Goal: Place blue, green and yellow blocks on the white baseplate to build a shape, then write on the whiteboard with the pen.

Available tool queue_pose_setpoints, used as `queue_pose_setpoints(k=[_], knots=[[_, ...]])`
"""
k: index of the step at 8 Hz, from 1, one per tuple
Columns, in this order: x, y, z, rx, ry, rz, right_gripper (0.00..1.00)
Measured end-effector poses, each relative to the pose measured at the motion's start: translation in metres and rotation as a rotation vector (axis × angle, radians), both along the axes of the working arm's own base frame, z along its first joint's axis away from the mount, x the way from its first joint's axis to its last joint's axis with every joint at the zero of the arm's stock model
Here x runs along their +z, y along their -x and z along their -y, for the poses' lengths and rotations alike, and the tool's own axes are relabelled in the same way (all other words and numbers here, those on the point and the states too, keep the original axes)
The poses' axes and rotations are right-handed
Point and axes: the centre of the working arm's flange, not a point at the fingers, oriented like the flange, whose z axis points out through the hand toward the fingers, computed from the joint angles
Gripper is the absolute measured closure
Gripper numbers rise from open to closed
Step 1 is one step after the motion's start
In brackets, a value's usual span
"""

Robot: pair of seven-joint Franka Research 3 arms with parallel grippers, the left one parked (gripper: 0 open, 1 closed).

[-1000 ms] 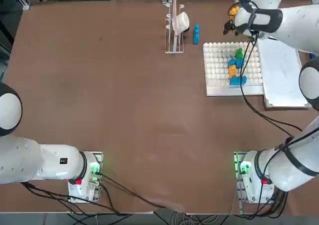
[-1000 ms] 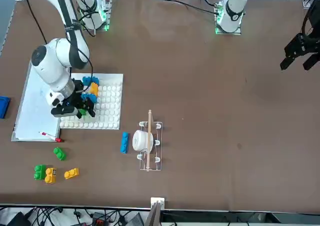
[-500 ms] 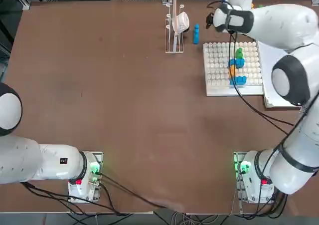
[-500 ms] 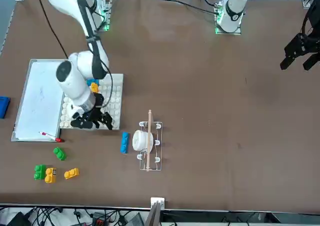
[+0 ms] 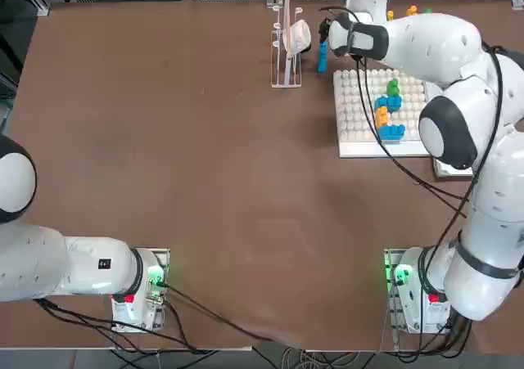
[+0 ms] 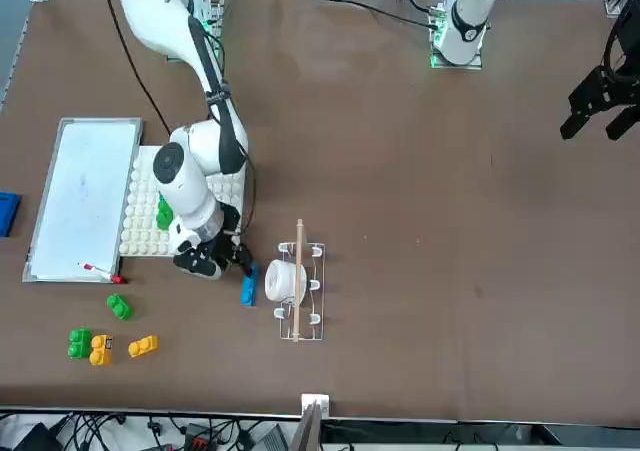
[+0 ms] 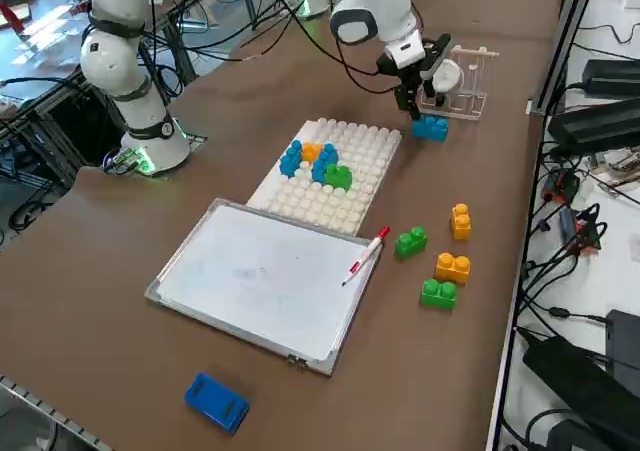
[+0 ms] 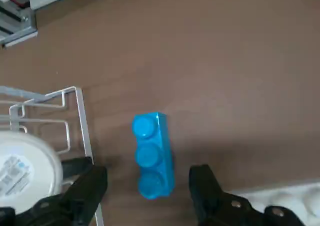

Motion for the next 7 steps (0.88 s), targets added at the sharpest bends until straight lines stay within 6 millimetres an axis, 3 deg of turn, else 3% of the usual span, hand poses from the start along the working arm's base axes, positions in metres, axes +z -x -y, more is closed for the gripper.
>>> queue_pose_setpoints(k=[4, 7], knots=[[-0.049, -0.005, -0.009, -0.025, 0.026, 0.027, 0.00], [-0.060, -0.008, -0.015, -0.022, 0.031, 0.037, 0.02]])
